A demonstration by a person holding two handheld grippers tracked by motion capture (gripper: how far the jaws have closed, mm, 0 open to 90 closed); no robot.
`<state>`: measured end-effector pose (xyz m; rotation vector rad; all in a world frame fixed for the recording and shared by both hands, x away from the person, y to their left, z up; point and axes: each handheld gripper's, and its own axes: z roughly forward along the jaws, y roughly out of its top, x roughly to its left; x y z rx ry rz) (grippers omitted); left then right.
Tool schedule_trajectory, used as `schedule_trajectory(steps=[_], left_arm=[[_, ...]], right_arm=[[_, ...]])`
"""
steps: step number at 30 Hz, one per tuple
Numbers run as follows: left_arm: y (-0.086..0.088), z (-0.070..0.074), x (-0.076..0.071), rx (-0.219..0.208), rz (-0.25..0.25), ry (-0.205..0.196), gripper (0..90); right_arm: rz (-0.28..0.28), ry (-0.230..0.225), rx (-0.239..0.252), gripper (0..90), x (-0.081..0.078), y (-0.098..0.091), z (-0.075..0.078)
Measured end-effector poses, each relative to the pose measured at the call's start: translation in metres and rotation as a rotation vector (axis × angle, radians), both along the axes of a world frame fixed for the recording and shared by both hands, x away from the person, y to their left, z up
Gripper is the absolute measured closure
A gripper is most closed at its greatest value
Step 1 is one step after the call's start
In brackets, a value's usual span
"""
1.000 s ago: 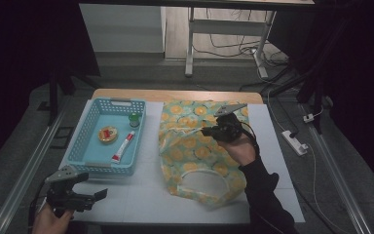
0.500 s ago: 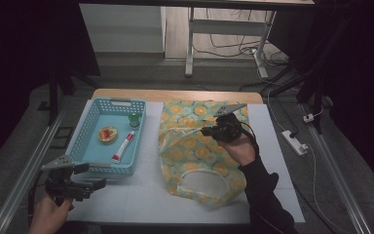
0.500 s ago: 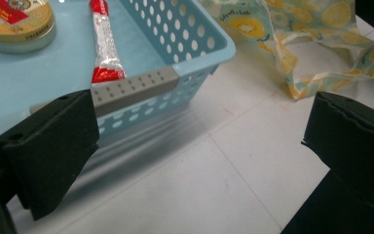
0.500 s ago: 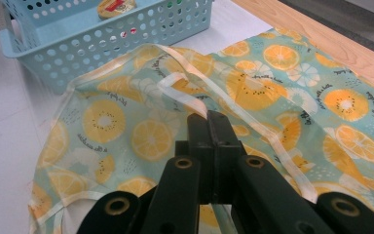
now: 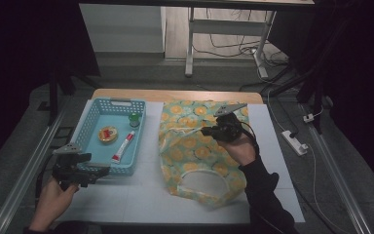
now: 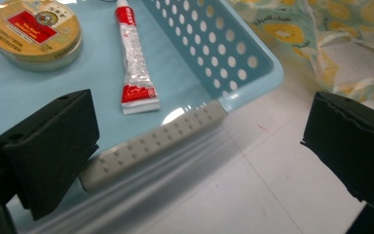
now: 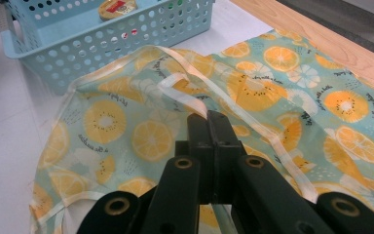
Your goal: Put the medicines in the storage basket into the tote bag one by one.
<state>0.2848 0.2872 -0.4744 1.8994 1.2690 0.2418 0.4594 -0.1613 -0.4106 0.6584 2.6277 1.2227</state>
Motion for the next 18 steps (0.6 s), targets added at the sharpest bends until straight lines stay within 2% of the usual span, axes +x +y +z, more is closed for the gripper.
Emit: schedule_trajectory(steps=[8,11,18], left_arm=[[0.003,-0.002,0.019,0.021,0.004,0.018,0.1],[0.003,-0.002,0.025,0.021,0.010,0.036,0.1],[0.005,0.001,0.039,0.039,0.026,0.037,0.1]], right_arm=[[0.001,-0.003,0.006,90.0,0.000,0.000,0.000],[0.002,-0.004,0.008,90.0,0.000,0.000,0.001],[0.002,-0.005,0.012,90.0,-0.001,0.000,0.001]])
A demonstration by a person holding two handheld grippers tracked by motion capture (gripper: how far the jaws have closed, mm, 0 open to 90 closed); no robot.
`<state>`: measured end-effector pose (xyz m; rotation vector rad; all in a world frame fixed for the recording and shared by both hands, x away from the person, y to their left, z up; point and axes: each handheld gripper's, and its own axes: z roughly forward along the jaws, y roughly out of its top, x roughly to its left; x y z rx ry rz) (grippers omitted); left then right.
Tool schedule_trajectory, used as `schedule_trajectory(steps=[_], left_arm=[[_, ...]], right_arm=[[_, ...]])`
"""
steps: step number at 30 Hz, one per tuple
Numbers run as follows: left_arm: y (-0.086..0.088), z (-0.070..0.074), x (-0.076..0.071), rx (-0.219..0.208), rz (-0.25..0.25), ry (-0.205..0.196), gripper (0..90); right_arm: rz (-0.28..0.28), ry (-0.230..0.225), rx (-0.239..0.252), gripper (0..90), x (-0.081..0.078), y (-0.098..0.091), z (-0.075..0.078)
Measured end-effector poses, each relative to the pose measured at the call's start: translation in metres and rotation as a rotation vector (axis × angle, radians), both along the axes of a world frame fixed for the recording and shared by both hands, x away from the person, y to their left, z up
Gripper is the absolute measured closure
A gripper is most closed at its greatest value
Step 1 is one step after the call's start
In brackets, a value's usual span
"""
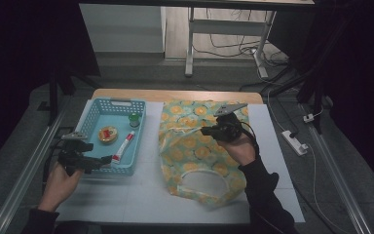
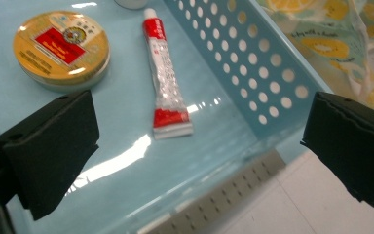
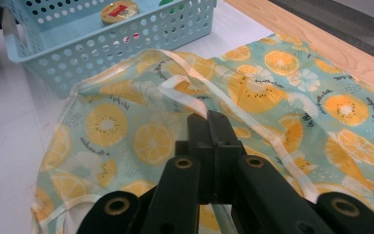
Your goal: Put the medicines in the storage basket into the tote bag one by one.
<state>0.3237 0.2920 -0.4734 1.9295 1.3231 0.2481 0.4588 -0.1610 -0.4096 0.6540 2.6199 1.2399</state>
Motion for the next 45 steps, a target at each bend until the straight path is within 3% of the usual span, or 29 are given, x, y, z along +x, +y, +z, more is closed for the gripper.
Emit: schedule_trajectory(steps=[15,19,23,30,37,45], left_arm=[[0.002,0.004,0.040,0.048,-0.007,0.012,0.1],[0.004,0.005,0.051,0.034,-0.014,0.016,0.1],[0.005,0.003,0.065,0.070,0.001,0.035,0.0],[0.006,0.001,0.087,0.092,0.016,0.052,0.1],[0.008,-0.007,0.108,0.132,0.029,0.066,0.0],[0.009,-0.024,0.131,0.141,0.013,0.087,0.0]], right_arm=[[-0.004,-0.002,0.018,90.0,0.000,-0.001,0.001],[-0.002,-0.001,0.018,90.0,0.000,-0.001,0.001],[-0.002,0.001,0.018,90.0,0.000,-0.001,0.000],[-0.004,0.004,0.018,90.0,0.002,-0.002,0.000],[-0.003,0.004,0.019,90.0,0.002,-0.002,0.000],[0.001,0.008,0.014,90.0,0.003,-0.001,-0.002]])
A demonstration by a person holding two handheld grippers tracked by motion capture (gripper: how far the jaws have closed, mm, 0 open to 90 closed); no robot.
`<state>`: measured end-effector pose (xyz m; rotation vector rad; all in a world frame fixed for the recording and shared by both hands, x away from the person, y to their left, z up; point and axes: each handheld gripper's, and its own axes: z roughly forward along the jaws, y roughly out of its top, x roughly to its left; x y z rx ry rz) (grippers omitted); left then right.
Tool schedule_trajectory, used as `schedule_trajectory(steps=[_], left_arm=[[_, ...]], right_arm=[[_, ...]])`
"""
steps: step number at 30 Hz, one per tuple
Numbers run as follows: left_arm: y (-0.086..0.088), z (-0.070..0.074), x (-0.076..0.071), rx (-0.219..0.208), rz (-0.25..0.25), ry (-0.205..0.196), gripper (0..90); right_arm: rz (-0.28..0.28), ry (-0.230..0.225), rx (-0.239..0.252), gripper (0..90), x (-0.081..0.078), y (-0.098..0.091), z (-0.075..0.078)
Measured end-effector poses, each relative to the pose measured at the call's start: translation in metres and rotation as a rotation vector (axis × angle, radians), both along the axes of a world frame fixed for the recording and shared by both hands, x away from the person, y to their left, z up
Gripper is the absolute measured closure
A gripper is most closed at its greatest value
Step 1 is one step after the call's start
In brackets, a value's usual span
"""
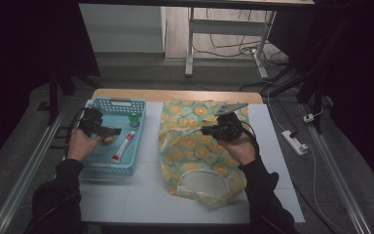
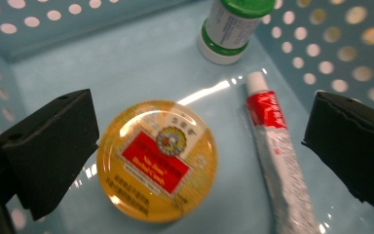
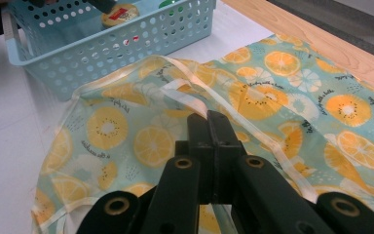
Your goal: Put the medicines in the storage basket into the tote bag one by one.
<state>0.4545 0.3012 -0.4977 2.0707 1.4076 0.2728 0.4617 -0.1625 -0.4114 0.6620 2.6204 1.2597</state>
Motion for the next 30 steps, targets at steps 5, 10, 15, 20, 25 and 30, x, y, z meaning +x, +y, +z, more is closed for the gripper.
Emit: schedule_trajectory(steps=[5,10,15,20,25,30], left_arm=[[-0.002,-0.010,0.011,0.025,-0.006,0.022,0.0],[-0.004,-0.014,0.018,0.070,-0.028,0.054,0.0],[-0.004,-0.016,0.023,0.085,-0.035,0.079,0.0],[-0.009,-0.021,0.026,0.116,-0.034,0.159,0.0],[-0.011,-0.023,0.025,0.140,-0.015,0.191,1.1],[-0.013,-0.023,0.022,0.166,0.016,0.205,5.6]], right_arm=[[0.000,0.002,0.002,90.0,0.000,-0.001,0.000],[0.002,0.004,-0.001,90.0,0.001,0.000,-0.001],[0.006,0.008,-0.007,90.0,0.001,0.001,-0.002],[0.008,0.008,-0.006,90.0,0.001,0.001,-0.002],[0.009,0.007,-0.003,90.0,0.000,0.001,-0.001],[0.009,0.003,-0.001,90.0,0.000,0.001,0.000]])
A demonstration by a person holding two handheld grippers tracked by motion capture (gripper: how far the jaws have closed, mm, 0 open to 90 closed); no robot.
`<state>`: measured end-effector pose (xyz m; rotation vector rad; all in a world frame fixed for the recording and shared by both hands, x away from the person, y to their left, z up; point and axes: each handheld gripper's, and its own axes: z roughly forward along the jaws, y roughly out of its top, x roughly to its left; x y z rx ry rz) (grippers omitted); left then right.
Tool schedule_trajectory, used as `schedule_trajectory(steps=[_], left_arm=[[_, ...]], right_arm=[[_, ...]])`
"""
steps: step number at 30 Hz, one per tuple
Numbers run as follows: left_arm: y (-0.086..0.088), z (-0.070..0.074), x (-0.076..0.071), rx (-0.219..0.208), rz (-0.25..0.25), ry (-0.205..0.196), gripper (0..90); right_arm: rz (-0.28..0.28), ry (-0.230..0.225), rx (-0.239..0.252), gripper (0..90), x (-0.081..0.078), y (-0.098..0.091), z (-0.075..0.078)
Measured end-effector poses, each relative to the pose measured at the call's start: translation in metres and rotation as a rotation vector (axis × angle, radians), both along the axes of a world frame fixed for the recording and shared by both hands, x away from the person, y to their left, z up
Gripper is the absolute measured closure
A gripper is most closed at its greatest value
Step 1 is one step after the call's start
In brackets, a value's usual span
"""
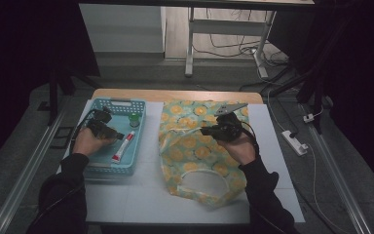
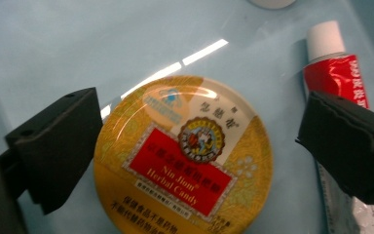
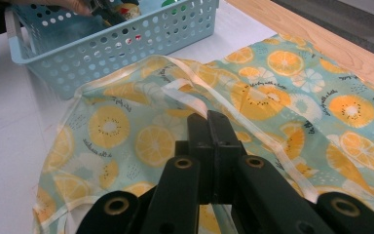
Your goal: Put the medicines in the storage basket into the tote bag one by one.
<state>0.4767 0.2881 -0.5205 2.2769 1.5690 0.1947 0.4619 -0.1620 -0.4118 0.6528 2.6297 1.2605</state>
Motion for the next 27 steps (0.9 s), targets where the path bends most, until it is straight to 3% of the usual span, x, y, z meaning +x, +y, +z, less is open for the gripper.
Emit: schedule_trajectory(steps=[4,11,17,27], left_arm=[[-0.001,0.000,-0.002,0.046,0.008,0.021,19.0],[-0.002,0.001,-0.002,0.058,0.022,0.042,20.1],[0.000,0.006,-0.005,0.006,0.032,0.029,20.2],[0.000,0.028,-0.015,-0.043,0.013,-0.046,20.4]], right_arm=[[0.001,0.000,0.000,90.0,0.000,0.000,0.000],[-0.002,0.000,-0.001,90.0,0.000,0.000,-0.001],[-0.003,-0.006,0.005,90.0,0.001,-0.001,0.000],[-0.006,-0.017,0.014,90.0,0.000,-0.001,0.001]])
